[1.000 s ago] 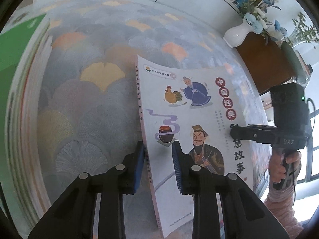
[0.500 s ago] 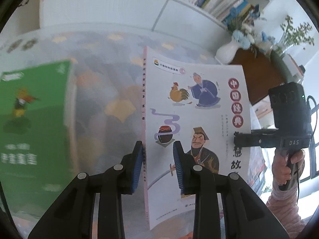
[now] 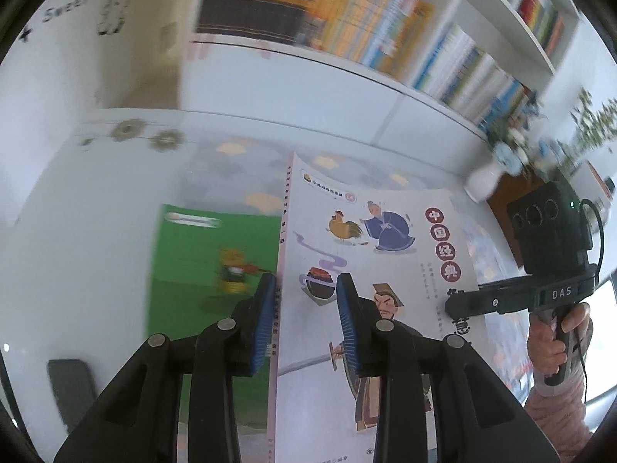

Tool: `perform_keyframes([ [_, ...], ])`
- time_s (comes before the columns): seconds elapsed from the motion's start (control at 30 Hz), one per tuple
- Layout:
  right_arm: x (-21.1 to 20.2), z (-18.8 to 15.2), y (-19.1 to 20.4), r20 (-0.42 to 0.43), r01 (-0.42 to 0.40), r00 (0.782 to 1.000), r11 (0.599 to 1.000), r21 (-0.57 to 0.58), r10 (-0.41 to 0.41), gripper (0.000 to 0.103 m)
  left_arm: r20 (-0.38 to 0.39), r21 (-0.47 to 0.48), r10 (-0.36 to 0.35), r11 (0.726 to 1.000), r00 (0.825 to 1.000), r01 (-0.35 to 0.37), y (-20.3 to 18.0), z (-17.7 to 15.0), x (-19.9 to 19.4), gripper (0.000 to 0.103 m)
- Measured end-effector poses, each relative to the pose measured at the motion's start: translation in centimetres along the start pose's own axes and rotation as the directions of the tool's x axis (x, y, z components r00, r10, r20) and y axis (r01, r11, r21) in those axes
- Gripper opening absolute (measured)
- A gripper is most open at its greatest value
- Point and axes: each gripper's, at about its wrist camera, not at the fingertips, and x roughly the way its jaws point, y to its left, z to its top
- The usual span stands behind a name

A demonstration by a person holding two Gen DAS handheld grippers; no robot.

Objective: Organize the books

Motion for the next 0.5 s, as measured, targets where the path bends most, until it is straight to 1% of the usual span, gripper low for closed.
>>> perform_keyframes([
  [0.1, 3.0, 1.5, 0.2, -0.031, -0.015, 0.999, 1.000, -0.002, 0.015, 0.012, 0.007, -0.030, 0.025, 0.999, 1.000, -0.024, 2.2, 0.1, 0.0, 0.028],
  [0.23, 6.9, 2.8, 0.1, -0.084, -0.010, 0.996, 1.000, -0.008, 0.009, 0.012, 0.002, -0.070, 0.052, 0.996, 0.999, -0.051, 5.3, -0.4, 0.6, 0.029],
  [0.37, 9.9, 3.8, 0.1, -0.127, 0.009, 0.992, 1.000, -0.011, -0.011, 0.012, -0.018, -0.108, 0.051, 0.993, 0.999, -0.053, 8.1, -0.9, 1.4, 0.030],
  [0.5, 11.4, 4.4, -0.4, -0.145, 0.036, 0.989, 0.999, -0.002, -0.036, 0.012, -0.037, -0.126, 0.039, 0.991, 0.999, -0.044, 9.3, -1.4, 2.4, 0.030],
])
